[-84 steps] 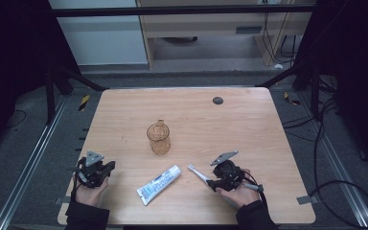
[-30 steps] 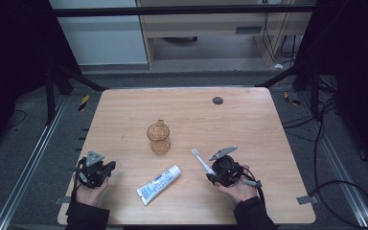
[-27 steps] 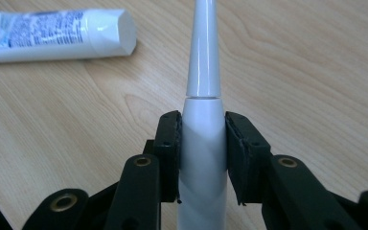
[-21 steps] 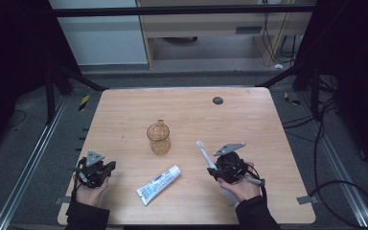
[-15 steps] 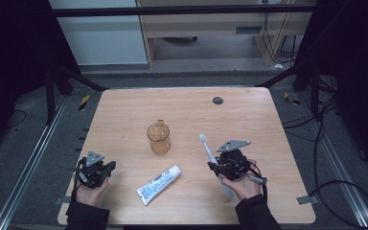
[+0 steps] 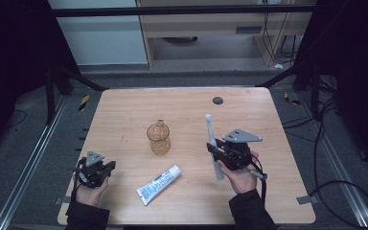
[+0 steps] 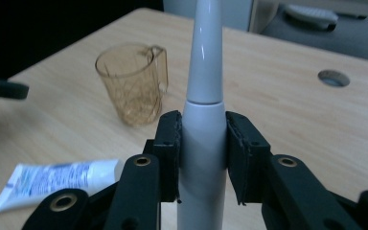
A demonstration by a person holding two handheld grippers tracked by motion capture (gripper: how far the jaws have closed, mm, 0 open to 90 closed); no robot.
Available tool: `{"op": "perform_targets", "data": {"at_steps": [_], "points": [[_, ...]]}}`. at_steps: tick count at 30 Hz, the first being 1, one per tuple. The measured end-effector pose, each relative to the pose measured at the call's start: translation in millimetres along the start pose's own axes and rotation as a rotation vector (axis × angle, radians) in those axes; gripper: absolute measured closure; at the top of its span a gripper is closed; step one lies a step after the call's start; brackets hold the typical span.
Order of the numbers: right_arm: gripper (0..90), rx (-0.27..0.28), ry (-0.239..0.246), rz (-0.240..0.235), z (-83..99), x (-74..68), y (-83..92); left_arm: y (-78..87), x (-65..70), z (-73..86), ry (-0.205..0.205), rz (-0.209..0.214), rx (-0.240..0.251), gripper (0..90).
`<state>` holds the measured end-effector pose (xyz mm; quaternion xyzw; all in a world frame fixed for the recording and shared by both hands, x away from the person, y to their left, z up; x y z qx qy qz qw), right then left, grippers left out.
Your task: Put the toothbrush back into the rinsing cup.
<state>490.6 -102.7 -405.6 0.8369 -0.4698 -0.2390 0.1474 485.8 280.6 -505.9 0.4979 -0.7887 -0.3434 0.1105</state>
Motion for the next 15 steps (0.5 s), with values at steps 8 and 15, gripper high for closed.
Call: {"op": "perform_targets", "data": {"at_steps": [8, 15], "points": [[67.9, 0.161, -0.05, 0.014, -22.0, -4.3, -2.9, -0.6, -0.5, 0.4, 0.002, 0.001, 0.0, 89.5], [67.9, 0.26, -0.077, 0.017, -40.8, -10.1, -11.3, -0.5, -0.9, 0.6, 0.006, 0.002, 0.0, 89.5]]}}
Point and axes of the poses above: each handheld gripper's, and its own axes: y roughly backward along the jaws, z roughly out of its underside, x roughly to its right, the point moved 6 cm from there along -y, roughly forward along the jaws, and after that the axes turned 13 degrees about -y, right-handed, at the moved point
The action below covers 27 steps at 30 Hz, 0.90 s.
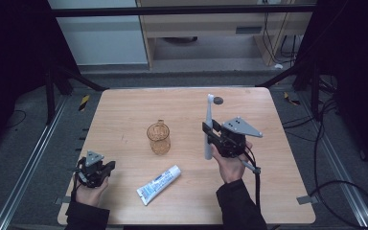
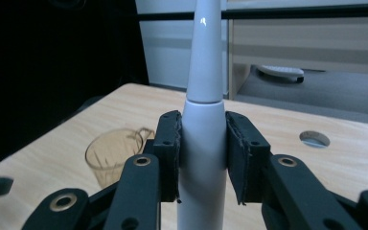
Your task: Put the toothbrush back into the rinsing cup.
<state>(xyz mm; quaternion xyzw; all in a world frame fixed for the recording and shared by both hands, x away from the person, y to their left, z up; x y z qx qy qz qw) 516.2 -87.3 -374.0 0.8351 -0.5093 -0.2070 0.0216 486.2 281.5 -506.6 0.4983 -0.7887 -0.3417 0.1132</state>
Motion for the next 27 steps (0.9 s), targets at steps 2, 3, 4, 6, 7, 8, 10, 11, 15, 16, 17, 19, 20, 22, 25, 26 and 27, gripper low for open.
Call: {"op": "perform_targets", "data": {"at_steps": [2, 3, 4, 6, 7, 8, 10, 11, 15, 16, 17, 19, 20, 22, 25, 26, 27], "points": [[67.9, 0.021, -0.005, 0.001, -3.6, -3.0, -6.4, 0.0, -0.1, 0.0, 0.001, 0.0, 0.0, 89.5], [67.9, 0.029, -0.009, 0.002, -4.8, -4.1, -8.5, -0.1, -0.3, 0.1, 0.001, 0.001, 0.0, 89.5], [67.9, 0.042, -0.013, 0.003, -6.7, -6.1, -12.4, -0.1, -0.4, 0.1, 0.002, 0.001, 0.0, 89.5], [67.9, 0.062, -0.021, 0.002, -9.2, -9.0, -18.1, -0.1, -0.5, 0.2, 0.002, 0.001, 0.001, 89.5], [67.9, 0.074, -0.026, 0.004, -10.9, -11.1, -22.5, -0.1, -0.5, 0.2, 0.002, 0.001, 0.001, 89.5], [67.9, 0.08, -0.029, 0.005, -11.9, -12.4, -25.2, 0.0, -0.6, 0.2, 0.003, 0.001, 0.001, 89.5], [67.9, 0.095, -0.032, 0.002, -14.3, -16.4, -32.7, 0.2, -1.2, 0.1, 0.002, -0.001, 0.003, 89.5], [67.9, 0.101, -0.031, 0.005, -15.3, -18.3, -36.4, 0.2, -1.3, 0.1, 0.004, 0.0, 0.003, 89.5], [67.9, 0.127, -0.039, 0.001, -19.2, -27.3, -51.6, -0.1, -2.2, 0.6, 0.009, -0.001, 0.003, 89.5], [67.8, 0.132, -0.04, -0.001, -19.8, -28.8, -54.1, 0.0, -2.4, 0.6, 0.011, -0.002, 0.005, 89.5], [67.9, 0.139, -0.045, -0.006, -20.5, -30.9, -57.3, 0.2, -2.6, 0.6, 0.012, -0.003, 0.006, 89.5], [67.8, 0.144, -0.055, -0.013, -21.1, -34.5, -63.7, 0.4, -3.1, 0.7, 0.011, -0.003, 0.006, 89.5], [67.9, 0.146, -0.051, -0.011, -21.1, -36.3, -67.8, 0.3, -3.2, 0.8, 0.011, -0.003, 0.006, 89.5], [67.8, 0.149, -0.05, -0.012, -21.5, -38.7, -73.0, 0.2, -3.2, 0.8, 0.012, -0.003, 0.006, 89.5], [67.8, 0.158, -0.061, -0.022, -23.4, -42.4, -80.7, 0.2, -3.2, 0.7, 0.012, -0.002, 0.006, 89.5], [67.8, 0.161, -0.065, -0.024, -23.9, -43.4, -82.1, 0.2, -3.4, 0.8, 0.012, -0.002, 0.006, 89.5], [67.8, 0.166, -0.064, -0.025, -24.9, -44.7, -84.4, 0.3, -3.5, 0.8, 0.012, -0.002, 0.006, 89.5]]}}
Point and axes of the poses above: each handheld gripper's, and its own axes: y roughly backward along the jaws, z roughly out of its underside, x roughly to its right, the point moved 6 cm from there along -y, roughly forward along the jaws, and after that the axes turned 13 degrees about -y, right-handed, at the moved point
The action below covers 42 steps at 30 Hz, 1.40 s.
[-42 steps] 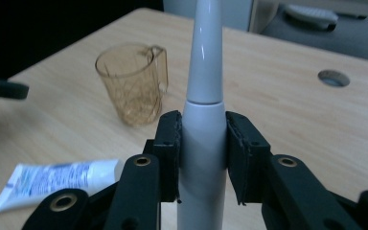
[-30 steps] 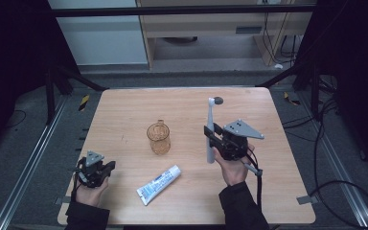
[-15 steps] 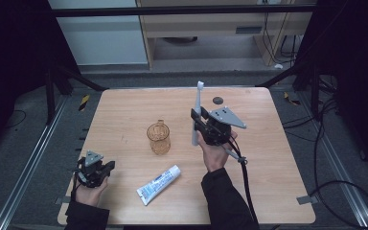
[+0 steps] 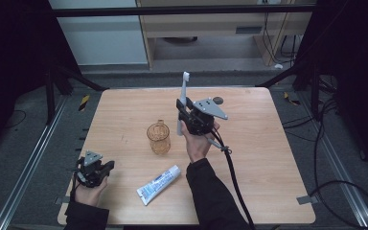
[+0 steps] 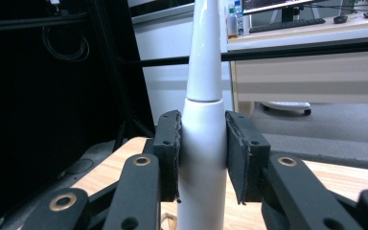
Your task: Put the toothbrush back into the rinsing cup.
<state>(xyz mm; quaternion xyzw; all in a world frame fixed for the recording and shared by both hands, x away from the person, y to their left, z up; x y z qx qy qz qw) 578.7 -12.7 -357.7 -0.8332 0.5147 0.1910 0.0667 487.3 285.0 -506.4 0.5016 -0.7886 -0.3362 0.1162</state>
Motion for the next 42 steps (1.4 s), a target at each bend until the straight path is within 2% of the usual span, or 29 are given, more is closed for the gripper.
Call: {"op": "perform_targets", "data": {"at_steps": [7, 13, 24, 29, 42], "points": [[67.8, 0.015, 0.002, -0.015, -0.9, -9.5, -10.8, -0.2, 0.3, 0.0, 0.001, 0.0, -0.001, 89.5], [67.8, 0.02, -0.036, -0.038, 1.6, -16.9, -19.9, 0.1, 0.2, -0.2, 0.0, -0.002, 0.002, 89.5], [67.8, 0.033, -0.032, -0.065, 7.2, -30.6, -32.2, 0.0, 0.2, -0.1, 0.0, 0.0, 0.003, 89.5], [67.8, 0.013, -0.027, -0.066, 13.8, -32.5, -37.9, 0.2, 0.1, -0.1, 0.0, 0.001, 0.003, 89.5], [67.7, -0.039, 0.027, -0.062, 34.1, -32.3, -45.8, 0.1, 0.4, 0.0, -0.001, 0.001, 0.003, 89.5]]}}
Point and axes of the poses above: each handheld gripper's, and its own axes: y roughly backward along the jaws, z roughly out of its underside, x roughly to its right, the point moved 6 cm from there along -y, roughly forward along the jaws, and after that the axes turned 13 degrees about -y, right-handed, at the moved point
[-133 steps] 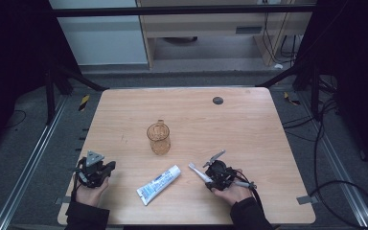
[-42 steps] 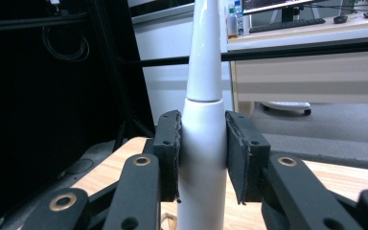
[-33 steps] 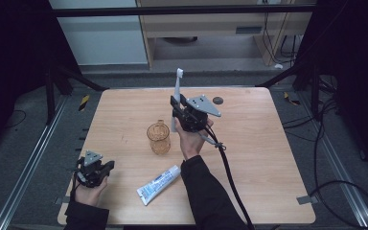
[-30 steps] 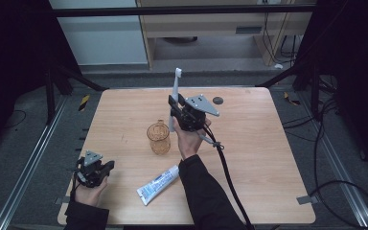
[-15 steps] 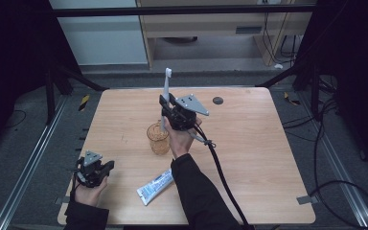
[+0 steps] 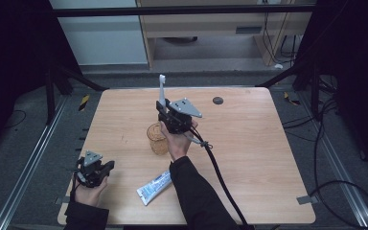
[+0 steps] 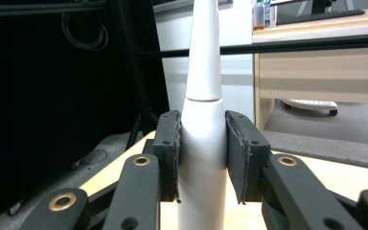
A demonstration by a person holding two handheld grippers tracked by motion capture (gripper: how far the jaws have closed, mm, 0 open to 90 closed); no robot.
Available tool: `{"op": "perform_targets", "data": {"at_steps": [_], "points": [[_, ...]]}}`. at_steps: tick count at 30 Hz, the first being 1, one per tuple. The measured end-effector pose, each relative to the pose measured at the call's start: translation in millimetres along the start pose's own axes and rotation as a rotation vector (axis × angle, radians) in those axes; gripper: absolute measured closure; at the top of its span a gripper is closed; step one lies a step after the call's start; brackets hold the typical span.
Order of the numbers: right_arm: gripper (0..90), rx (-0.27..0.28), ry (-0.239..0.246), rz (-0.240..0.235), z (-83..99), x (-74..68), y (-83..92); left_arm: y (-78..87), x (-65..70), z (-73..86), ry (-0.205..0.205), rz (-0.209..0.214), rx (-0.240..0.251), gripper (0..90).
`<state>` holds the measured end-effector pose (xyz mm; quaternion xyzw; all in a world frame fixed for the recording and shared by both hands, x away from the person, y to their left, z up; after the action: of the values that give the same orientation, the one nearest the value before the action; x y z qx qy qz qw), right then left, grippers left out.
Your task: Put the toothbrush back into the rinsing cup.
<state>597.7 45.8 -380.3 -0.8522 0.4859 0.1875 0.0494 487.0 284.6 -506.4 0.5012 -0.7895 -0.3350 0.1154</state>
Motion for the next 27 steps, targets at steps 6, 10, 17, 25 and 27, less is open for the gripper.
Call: {"op": "perform_targets", "data": {"at_steps": [6, 10, 17, 25, 27], "points": [[67.7, -0.032, 0.005, 0.001, 11.8, 2.4, -2.9, -0.1, 0.1, -0.1, 0.001, -0.001, 0.0, 89.5], [67.7, -0.043, 0.001, 0.002, 18.6, 4.8, -3.1, -0.2, 0.1, 0.1, -0.001, -0.001, -0.001, 89.5], [67.6, -0.071, 0.006, 0.003, 29.3, 6.8, -2.7, -0.2, 0.3, -0.1, -0.004, -0.002, -0.002, 89.5], [67.6, -0.106, 0.011, 0.006, 44.0, 10.9, -2.4, -0.2, 0.6, -0.1, -0.004, -0.002, -0.003, 89.5], [67.6, -0.115, 0.011, 0.012, 47.9, 12.3, -2.3, -0.4, 0.7, -0.1, -0.003, -0.002, -0.002, 89.6]]}}
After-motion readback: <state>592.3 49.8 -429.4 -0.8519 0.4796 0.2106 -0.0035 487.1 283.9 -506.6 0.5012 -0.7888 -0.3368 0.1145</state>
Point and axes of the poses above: each handheld gripper's, and its own axes: y roughly backward along the jaws, z roughly out of its underside, x roughly to its right, the point moved 6 cm from there along -y, roughly forward along the jaws, and after that the axes turned 13 degrees about -y, right-handed, at the moved point
